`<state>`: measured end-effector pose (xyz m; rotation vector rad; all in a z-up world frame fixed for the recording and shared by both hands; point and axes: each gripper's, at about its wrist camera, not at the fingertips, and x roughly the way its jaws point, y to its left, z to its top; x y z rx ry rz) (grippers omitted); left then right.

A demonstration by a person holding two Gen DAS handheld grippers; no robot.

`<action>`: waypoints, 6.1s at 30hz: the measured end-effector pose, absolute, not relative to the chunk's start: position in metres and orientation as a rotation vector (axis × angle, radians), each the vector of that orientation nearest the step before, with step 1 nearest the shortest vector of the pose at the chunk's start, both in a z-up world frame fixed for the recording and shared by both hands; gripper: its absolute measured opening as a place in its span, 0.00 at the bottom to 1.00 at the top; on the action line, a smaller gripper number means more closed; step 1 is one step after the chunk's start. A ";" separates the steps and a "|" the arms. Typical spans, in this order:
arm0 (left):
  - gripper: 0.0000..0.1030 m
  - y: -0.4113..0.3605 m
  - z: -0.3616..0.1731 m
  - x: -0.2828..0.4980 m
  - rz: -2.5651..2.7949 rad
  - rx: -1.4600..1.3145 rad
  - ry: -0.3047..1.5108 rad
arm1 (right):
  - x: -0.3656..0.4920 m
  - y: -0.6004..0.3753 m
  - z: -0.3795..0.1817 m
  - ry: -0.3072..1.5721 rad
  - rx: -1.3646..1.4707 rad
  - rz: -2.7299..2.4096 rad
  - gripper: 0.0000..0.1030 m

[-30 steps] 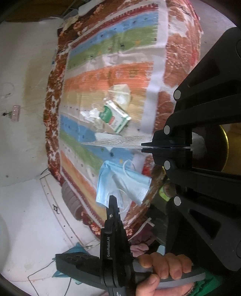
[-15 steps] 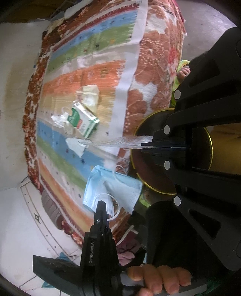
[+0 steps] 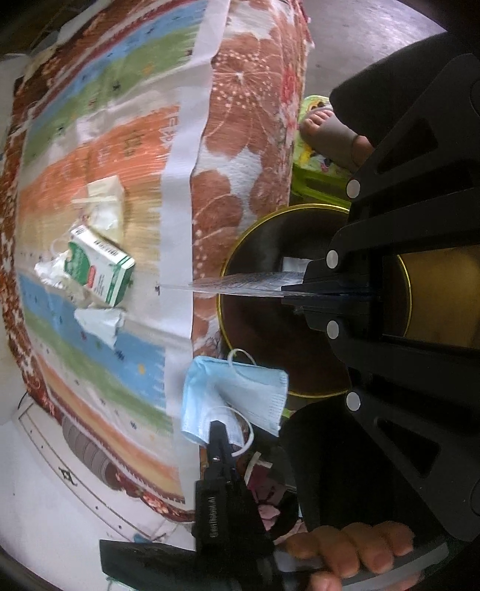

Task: Collect trash
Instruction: 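Open both grippers over the bin to drop the mask and wrapper, then raise both open grippers from the bin toward the remaining trash, then move both open grippers forward toward the green eye-drop box and clear bag, then close the left gripper on the green eye-drop box while the right gripper closes on the clear plastic bag, then lift the box and bag with both grippers and carry them over the bin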

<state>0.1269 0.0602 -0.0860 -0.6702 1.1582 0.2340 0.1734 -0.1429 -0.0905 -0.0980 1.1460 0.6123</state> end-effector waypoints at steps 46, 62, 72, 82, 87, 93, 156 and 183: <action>0.62 0.064 -0.050 0.156 0.150 -0.543 1.084 | 0.211 -0.162 -0.050 1.052 0.045 0.611 0.47; 0.82 0.048 -0.034 0.188 -0.013 -0.321 1.060 | 0.251 -0.166 -0.015 0.958 0.012 0.639 0.67; 0.89 0.045 -0.048 0.214 -0.027 -0.253 1.074 | 0.289 -0.166 -0.020 0.950 0.009 0.624 0.79; 0.94 0.038 -0.069 0.245 -0.036 -0.172 1.065 | 0.329 -0.169 -0.040 0.980 0.112 0.650 0.89; 0.94 0.040 -0.084 0.259 -0.025 -0.140 1.073 | 0.346 -0.172 -0.052 1.002 0.203 0.672 0.89; 0.94 0.048 -0.097 0.271 -0.008 -0.153 1.072 | 0.365 -0.174 -0.071 1.040 0.286 0.690 0.87; 0.70 0.046 -0.106 0.323 -0.079 -0.220 1.099 | 0.400 -0.145 -0.105 1.132 0.115 0.654 0.00; 0.70 0.072 -0.042 0.255 0.001 -0.410 1.057 | 0.313 -0.128 -0.034 0.962 -0.160 0.605 0.00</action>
